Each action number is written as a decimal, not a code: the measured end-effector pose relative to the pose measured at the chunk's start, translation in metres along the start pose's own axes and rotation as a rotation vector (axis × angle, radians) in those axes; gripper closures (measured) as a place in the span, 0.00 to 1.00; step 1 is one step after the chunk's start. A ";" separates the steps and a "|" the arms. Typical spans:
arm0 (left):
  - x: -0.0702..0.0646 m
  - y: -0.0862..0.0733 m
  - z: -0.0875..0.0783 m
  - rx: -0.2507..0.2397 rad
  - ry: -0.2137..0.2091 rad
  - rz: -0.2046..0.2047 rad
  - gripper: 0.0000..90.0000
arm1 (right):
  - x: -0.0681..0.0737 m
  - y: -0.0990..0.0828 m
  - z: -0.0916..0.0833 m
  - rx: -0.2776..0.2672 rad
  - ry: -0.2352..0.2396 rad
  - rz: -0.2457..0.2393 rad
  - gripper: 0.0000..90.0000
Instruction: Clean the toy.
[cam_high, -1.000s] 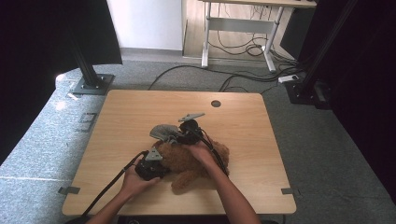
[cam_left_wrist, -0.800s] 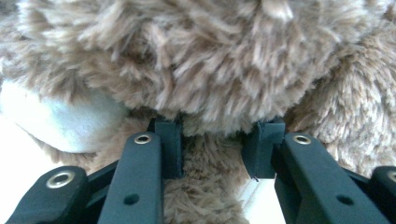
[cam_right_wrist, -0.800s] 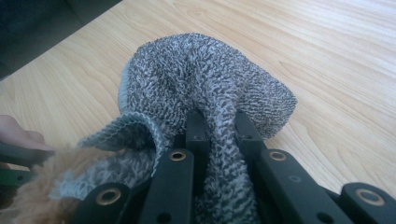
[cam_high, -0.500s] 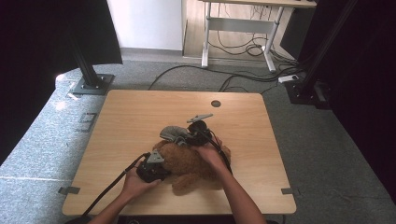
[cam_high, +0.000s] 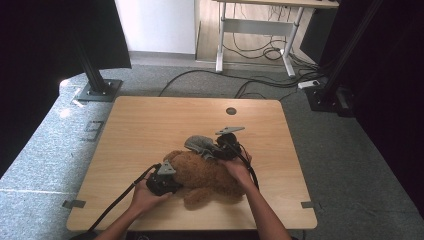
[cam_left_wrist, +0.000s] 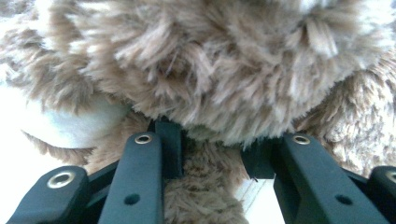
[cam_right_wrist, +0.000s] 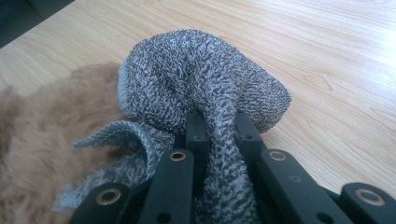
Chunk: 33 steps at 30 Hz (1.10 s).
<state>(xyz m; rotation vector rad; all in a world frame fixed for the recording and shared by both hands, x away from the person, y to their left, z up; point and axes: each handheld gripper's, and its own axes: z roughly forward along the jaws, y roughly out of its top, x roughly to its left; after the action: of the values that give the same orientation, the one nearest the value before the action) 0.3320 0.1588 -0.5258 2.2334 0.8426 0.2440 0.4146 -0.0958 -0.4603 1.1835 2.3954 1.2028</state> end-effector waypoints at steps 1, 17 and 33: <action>0.000 0.000 0.000 0.000 0.000 -0.001 0.70 | -0.002 -0.001 -0.001 -0.002 -0.001 0.004 0.89; -0.001 0.000 0.000 0.003 0.004 0.000 0.70 | -0.029 -0.025 -0.025 -0.068 -0.019 0.086 0.89; -0.001 0.000 0.000 0.006 0.005 -0.002 0.70 | -0.050 -0.057 -0.083 -0.226 -0.060 0.182 0.89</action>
<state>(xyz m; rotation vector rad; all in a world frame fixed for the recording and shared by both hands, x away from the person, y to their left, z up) 0.3306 0.1582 -0.5258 2.2376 0.8499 0.2469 0.3739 -0.2007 -0.4568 1.3636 2.0793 1.4262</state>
